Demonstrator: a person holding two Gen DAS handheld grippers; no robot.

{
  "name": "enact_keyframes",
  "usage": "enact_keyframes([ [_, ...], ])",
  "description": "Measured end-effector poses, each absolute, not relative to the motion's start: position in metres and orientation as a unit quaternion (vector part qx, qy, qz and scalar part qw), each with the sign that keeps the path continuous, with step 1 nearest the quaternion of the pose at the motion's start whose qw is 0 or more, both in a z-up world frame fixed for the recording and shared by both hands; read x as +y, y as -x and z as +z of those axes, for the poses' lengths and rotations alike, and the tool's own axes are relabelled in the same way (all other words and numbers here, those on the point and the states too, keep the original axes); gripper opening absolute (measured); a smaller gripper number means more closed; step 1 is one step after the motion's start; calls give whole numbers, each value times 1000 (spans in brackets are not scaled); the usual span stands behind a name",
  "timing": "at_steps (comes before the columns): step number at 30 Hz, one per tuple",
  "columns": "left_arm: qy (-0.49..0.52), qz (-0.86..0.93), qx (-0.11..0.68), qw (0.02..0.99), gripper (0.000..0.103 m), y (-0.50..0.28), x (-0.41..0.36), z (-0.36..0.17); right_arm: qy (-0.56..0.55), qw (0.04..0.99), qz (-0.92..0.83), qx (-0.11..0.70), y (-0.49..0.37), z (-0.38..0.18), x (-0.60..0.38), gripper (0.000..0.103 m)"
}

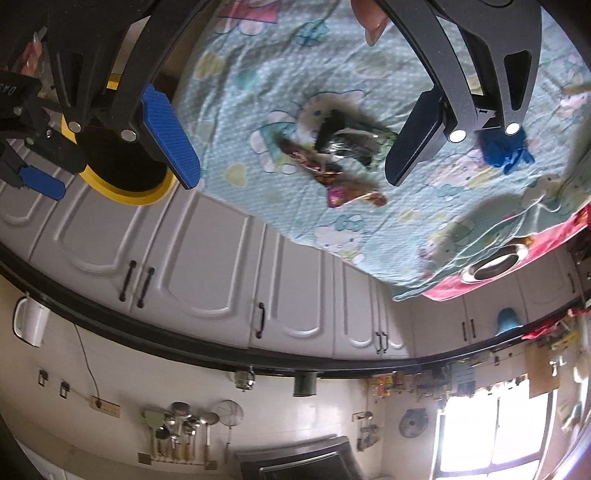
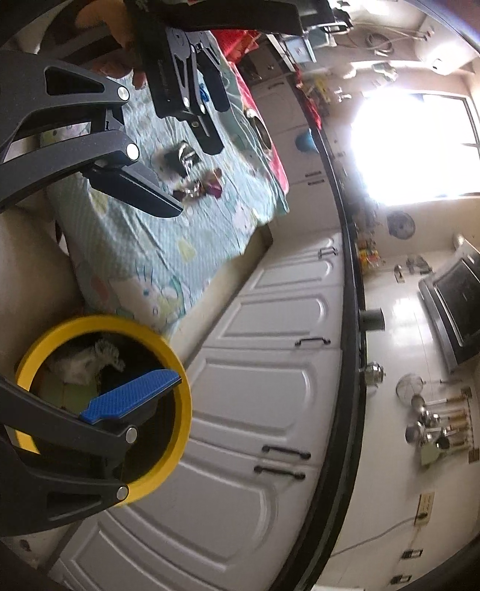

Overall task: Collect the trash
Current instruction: 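Move both open grippers back from the bin toward the bed, then grasp the blue glove with the left gripper while the right grasps the brown candy bar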

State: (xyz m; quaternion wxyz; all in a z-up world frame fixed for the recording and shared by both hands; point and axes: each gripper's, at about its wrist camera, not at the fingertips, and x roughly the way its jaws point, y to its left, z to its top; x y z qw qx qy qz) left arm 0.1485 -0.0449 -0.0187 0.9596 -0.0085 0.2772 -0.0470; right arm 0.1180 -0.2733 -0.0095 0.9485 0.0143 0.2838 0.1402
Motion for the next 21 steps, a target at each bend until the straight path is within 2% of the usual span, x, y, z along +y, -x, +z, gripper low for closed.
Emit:
enact_keyframes([
  [15, 29, 13, 278, 960, 92, -156, 11, -25, -2, 934, 186, 304, -150, -23, -218, 81],
  [21, 41, 45, 282, 958, 92, -157, 38, -30, 7, 926, 202, 319, -166, -32, -196, 74],
])
